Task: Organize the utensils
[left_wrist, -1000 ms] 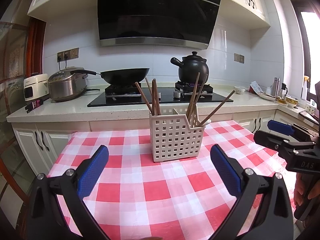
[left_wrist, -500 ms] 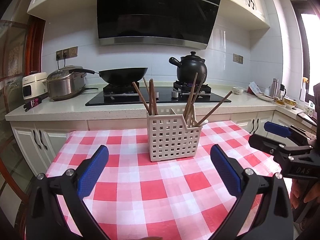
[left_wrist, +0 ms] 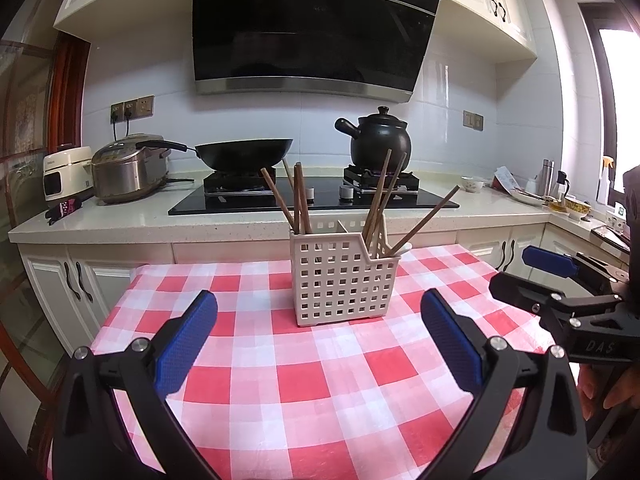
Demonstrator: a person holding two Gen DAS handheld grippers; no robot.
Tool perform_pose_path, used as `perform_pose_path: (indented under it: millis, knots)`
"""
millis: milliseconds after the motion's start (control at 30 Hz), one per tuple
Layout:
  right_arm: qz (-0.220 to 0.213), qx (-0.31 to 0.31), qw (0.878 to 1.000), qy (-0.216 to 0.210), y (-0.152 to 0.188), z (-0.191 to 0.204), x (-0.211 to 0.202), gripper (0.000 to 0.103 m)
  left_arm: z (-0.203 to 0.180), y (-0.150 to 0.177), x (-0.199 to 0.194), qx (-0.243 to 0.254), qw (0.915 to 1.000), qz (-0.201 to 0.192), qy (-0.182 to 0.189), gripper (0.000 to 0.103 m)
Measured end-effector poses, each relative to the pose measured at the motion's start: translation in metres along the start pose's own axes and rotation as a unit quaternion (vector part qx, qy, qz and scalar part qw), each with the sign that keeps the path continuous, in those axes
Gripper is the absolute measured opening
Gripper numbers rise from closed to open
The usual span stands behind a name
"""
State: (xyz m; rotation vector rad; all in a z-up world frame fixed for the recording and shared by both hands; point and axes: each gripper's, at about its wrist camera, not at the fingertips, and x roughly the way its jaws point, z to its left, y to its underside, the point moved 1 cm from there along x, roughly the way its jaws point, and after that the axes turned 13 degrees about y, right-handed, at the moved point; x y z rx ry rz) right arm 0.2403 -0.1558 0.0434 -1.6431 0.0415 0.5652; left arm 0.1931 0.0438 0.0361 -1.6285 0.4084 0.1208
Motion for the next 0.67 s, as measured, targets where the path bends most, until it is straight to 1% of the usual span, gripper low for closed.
perform_pose_path:
  millis: [133,233,300,367,467,533,667]
  knots:
    - [-0.001,0.000,1.000,0.000,-0.0002,0.0001,0.0002,0.082,0.0013,0.0001,0.0006,-0.005,1.0000,-0.001,0.001,0.098]
    - [0.001,0.000,1.000,0.000,0.0000,0.0006,0.0003,0.082,0.0023,0.0004,0.0007,-0.010,0.9999,-0.002,-0.006,0.098]
    - [0.001,0.000,1.000,0.001,-0.0002,0.0007,0.0004,0.082,0.0031,0.0010,0.0017,-0.014,0.9999,-0.001,0.001,0.098]
    - [0.001,0.000,1.000,0.000,-0.0004,0.0006,0.0004,0.082,0.0016,0.0018,0.0012,-0.006,0.9999,-0.005,-0.008,0.098]
    - [0.001,0.000,1.000,-0.001,-0.0007,0.0010,0.0003,0.082,0.0027,0.0029,0.0031,-0.012,0.9999,-0.003,0.007,0.098]
    - [0.001,0.000,1.000,0.000,-0.0004,0.0008,0.0002,0.082,0.0035,0.0036,0.0037,-0.016,0.9999,-0.002,0.006,0.098]
    - [-0.001,0.002,1.000,0.001,-0.0006,0.0002,-0.0009,0.084,0.0017,0.0043,0.0036,-0.009,0.9999,0.000,0.010,0.098]
